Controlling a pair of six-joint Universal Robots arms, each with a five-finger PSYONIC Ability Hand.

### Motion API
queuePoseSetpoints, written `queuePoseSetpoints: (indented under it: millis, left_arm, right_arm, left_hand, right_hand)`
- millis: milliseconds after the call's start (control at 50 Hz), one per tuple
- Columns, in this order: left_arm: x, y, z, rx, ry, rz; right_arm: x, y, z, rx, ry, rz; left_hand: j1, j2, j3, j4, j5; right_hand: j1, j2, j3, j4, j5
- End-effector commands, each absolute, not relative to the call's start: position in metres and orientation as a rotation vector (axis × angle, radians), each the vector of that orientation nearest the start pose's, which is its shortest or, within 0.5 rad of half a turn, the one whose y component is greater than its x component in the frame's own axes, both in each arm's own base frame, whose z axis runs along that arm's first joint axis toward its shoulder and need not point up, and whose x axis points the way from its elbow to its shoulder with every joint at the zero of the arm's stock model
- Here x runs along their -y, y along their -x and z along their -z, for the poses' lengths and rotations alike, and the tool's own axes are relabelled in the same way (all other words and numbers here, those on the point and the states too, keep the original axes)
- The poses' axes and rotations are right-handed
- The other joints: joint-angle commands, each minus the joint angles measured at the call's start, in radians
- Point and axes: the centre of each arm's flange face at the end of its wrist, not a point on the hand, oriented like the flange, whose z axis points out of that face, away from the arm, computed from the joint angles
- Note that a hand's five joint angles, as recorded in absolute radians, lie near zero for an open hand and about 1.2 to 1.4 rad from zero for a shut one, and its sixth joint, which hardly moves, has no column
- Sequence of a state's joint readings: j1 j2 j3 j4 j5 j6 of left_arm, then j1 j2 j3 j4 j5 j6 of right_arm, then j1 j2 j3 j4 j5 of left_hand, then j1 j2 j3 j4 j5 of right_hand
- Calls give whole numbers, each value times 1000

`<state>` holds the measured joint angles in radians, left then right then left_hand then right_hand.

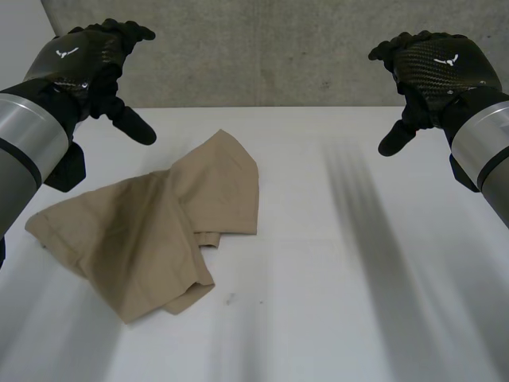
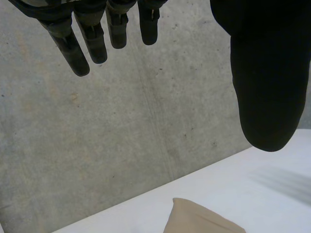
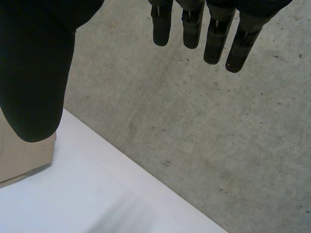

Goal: Fold the shorts.

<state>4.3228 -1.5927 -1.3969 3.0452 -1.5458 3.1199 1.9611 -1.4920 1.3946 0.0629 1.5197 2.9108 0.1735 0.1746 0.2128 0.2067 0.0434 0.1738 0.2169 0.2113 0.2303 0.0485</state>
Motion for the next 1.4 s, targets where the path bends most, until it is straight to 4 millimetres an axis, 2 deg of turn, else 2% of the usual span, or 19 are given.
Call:
queuePoseSetpoints:
  millis: [20, 200, 360, 560, 580, 620, 700, 740, 800, 820, 860, 940, 1000, 1080, 1200, 1240, 1260, 1300, 1400]
  left_arm:
    - [252, 246, -329, -2327, -581, 2368]
    - [292, 254, -260, -2197, -904, 2002]
    - [356, 237, -186, -2167, -812, 1895]
    - [378, 226, -145, -2226, -799, 1816]
    - [379, 227, -145, -2225, -798, 1817]
    - [381, 227, -148, -2214, -794, 1831]
    - [388, 227, -173, -2139, -752, 1911]
    - [391, 227, -199, -2066, -720, 1991]
    - [392, 230, -278, -1779, -599, 2277]
    - [390, 232, -292, -1713, -574, 2332]
    - [380, 238, -334, -1521, -514, 2486]
    - [349, 263, -374, -1328, -509, 2672]
    - [332, 283, -372, -1335, -560, 2716]
    - [295, 322, -335, -1460, -793, 2724]
    - [230, 362, -236, -1712, -1325, 2575]
    - [213, 364, -212, -1763, -1445, 2496]
    - [196, 364, -192, -1793, -1549, 2410]
    - [180, 362, -175, -1799, -1646, 2321]
    - [134, 357, -149, -1703, -1905, 2124]
  right_arm:
    - [251, -250, -331, -1971, 693, 2140]
    - [252, -251, -329, -1978, 712, 2140]
    - [252, -250, -326, -1998, 777, 2162]
    - [257, -252, -315, -2024, 792, 2139]
    - [258, -252, -315, -2024, 792, 2139]
    - [258, -252, -315, -2025, 793, 2141]
    - [260, -251, -316, -2026, 795, 2150]
    - [260, -250, -317, -2027, 794, 2154]
    - [261, -250, -318, -2024, 791, 2160]
    - [261, -249, -319, -2022, 789, 2164]
    - [261, -249, -320, -2020, 788, 2165]
    - [260, -248, -322, -2014, 786, 2175]
    - [260, -248, -324, -2009, 783, 2183]
    - [259, -247, -329, -1996, 777, 2198]
    - [255, -245, -337, -1971, 763, 2224]
    - [255, -245, -338, -1966, 763, 2229]
    - [255, -245, -338, -1966, 763, 2229]
    - [255, -245, -339, -1963, 762, 2233]
    - [256, -245, -340, -1961, 762, 2237]
  left_hand:
    - [28, 27, -11, -5, -16]
    - [25, 24, -14, -8, -19]
    - [63, 62, 24, 30, 19]
    - [556, 555, 517, 523, 512]
    - [650, 649, 610, 617, 605]
    - [1194, 1193, 1155, 1161, 1150]
    - [1223, 1222, 1183, 1190, 1178]
    - [1223, 1222, 1183, 1190, 1178]
    - [1223, 1222, 1183, 1190, 1178]
    - [1223, 1222, 1183, 1190, 1178]
    - [1223, 1222, 1183, 1190, 1178]
    - [1223, 1222, 1183, 1190, 1178]
    - [1223, 1222, 1183, 1190, 1178]
    - [1223, 1222, 1183, 1190, 1178]
    - [1223, 1222, 1183, 1190, 1178]
    - [946, 945, 907, 913, 901]
    - [534, 533, 495, 501, 490]
    - [209, 208, 169, 176, 164]
    - [128, 127, 89, 95, 84]
  right_hand:
    - [1, -42, -37, -56, -48]
    - [1, -42, -37, -56, -48]
    - [1, -42, -37, -56, -48]
    - [1, -42, -37, -56, -48]
    - [1, -42, -37, -56, -48]
    - [1, -42, -37, -56, -48]
    - [1, -42, -37, -56, -48]
    - [1, -42, -37, -56, -48]
    - [1, -42, -37, -56, -48]
    - [1, -42, -37, -56, -48]
    - [1, -42, -37, -56, -48]
    - [1, -42, -37, -56, -48]
    - [1, -42, -37, -56, -48]
    - [1, -42, -37, -56, -48]
    - [1, -42, -37, -56, -48]
    - [1, -42, -37, -56, -48]
    - [1, -42, -37, -56, -48]
    - [1, -42, -37, -56, -48]
    - [1, -42, -37, -56, -48]
